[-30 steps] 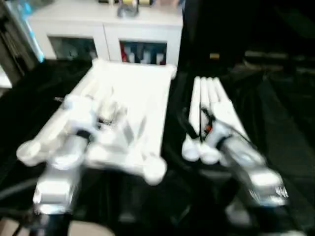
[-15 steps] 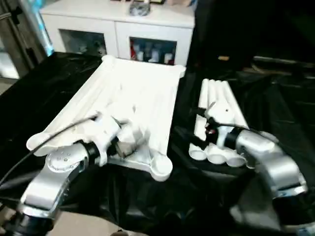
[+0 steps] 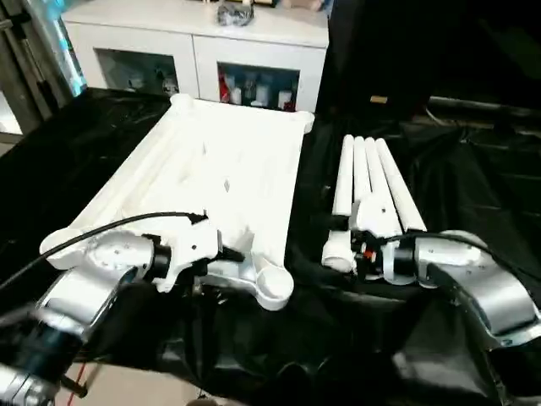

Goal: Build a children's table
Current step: Move to table

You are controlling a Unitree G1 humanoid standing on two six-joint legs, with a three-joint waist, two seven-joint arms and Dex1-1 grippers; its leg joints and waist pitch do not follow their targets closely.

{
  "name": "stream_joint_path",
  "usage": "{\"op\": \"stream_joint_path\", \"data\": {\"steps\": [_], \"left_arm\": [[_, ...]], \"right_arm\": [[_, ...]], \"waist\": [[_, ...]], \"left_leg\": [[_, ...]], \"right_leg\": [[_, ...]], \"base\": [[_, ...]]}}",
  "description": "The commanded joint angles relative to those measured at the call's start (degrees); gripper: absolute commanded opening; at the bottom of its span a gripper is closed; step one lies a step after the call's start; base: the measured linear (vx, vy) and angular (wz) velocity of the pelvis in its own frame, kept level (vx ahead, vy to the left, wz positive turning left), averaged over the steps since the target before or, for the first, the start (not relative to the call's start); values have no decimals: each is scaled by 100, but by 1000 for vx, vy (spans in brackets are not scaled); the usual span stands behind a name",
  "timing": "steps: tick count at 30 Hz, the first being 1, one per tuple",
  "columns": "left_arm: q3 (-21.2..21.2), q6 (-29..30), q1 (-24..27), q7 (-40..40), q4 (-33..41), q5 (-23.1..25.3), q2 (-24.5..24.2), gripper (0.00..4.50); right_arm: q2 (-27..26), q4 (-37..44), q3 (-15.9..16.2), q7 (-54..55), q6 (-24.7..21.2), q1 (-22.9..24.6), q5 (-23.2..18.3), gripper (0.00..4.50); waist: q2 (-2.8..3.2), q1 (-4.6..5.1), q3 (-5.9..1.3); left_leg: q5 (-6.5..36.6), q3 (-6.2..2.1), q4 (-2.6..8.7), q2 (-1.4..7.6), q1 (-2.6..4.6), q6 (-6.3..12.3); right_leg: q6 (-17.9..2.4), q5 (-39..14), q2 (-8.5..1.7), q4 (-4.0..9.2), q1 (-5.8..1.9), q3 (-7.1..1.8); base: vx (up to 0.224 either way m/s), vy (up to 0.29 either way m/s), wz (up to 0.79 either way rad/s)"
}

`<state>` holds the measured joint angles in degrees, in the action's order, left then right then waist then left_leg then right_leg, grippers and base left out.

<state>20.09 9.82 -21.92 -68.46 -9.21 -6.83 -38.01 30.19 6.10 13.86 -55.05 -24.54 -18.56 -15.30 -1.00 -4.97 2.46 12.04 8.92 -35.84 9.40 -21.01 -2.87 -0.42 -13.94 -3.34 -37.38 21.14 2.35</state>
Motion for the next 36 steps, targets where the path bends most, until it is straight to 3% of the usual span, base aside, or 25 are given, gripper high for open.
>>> {"op": "stream_joint_path", "data": {"steps": [1, 6, 14, 19, 29, 36], "left_arm": [[112, -71, -148, -32, -189, 179, -40, 286], [141, 86, -330, -322, -563, 88, 90, 248], [142, -82, -567, -438, -1044, 141, 243, 194], [222, -38, -719, -658, -1242, 202, 289, 159], [434, -150, -784, -752, -1450, 497, 322, 80], [297, -68, -645, -229, -1075, 510, 580, 24]], "right_arm": [[69, 85, 24, 5, -32, 31, 28, 448], [32, 117, 58, -42, -156, 98, -21, 448], [71, 36, 160, -282, -278, 73, -133, 448], [-6, -553, 230, -365, -2, 4, 56, 448], [17, -798, 265, -413, 299, 167, 173, 448], [-147, -1318, 361, -356, 721, 175, 345, 448]], "waist": [[66, 14, -320], [40, 10, -315], [49, 3, -309], [44, 4, -314], [42, 4, -298], [36, 19, -306]], "left_leg": [[659, -93, 487, 346, 83, 46], [651, -88, 504, 367, 89, 56], [712, -81, 505, 375, 87, 53], [711, -68, 501, 385, 95, 32], [793, -41, 520, 411, 96, 2], [735, -36, 506, 418, 75, 64]], "right_leg": [[-1335, 249, -477, 406, -204, -287], [-1408, 193, -493, 409, -207, -281], [-1439, 157, -514, 423, -212, -289], [-1505, 121, -527, 428, -205, -286], [-1460, -9, -530, 445, -198, -287], [-1553, 190, -536, 434, -218, -289]], "base": [[0, 0, 0], [0, 0, 0], [0, 0, 0], [0, 0, 0], [0, 0, 0], [0, 0, 0]]}}
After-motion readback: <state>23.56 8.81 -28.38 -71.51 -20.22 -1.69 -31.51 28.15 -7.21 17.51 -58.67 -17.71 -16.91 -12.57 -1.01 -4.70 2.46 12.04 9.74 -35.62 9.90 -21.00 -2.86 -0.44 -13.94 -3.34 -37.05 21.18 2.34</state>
